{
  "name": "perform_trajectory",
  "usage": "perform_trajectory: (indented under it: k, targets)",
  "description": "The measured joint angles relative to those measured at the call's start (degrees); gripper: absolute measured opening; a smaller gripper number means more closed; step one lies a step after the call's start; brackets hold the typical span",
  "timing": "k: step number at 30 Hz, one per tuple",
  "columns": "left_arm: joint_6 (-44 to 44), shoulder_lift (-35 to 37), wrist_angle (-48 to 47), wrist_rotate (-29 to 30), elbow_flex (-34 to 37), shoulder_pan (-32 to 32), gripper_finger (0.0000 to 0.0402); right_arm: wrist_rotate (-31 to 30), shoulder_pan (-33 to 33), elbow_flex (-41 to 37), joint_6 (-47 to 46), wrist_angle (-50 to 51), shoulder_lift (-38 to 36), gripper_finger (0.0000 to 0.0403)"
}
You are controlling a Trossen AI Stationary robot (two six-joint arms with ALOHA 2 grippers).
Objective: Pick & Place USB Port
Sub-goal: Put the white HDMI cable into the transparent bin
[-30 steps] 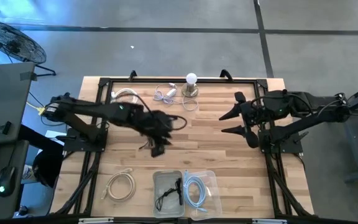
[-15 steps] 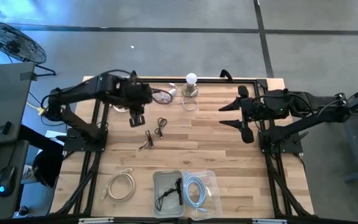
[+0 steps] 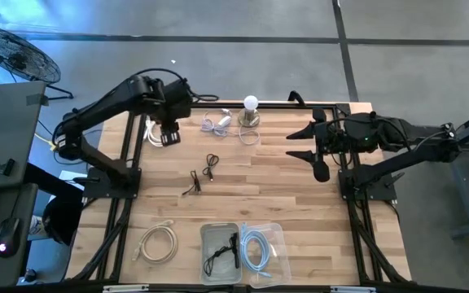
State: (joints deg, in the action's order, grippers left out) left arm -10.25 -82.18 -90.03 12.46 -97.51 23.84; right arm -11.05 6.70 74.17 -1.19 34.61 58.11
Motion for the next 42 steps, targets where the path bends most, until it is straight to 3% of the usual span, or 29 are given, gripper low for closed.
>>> perform_trajectory:
  k: [11, 19, 32, 42]
  targets:
    - [-3.2, 0.5, 1.0, 0.3, 18.4, 8.2, 0.0143, 0.0, 0.0, 0.0, -0.2, 0.1, 0.0, 0.0197]
    - [-9.5, 0.5, 13.6, -6.1, 29.4, 12.0, 0.0143, 0.0, 0.0, 0.0, -0.2, 0.1, 0.0, 0.0197]
    - [-14.9, 0.1, 25.0, -5.5, 31.3, 22.8, 0.0143, -2.2, 0.0, 0.0, -0.5, -1.1, 0.0, 0.0197]
    - [-8.7, -5.7, 26.0, -9.0, 31.3, 26.4, 0.0143, -2.5, 0.0, 0.0, -0.4, -1.9, 0.0, 0.0197]
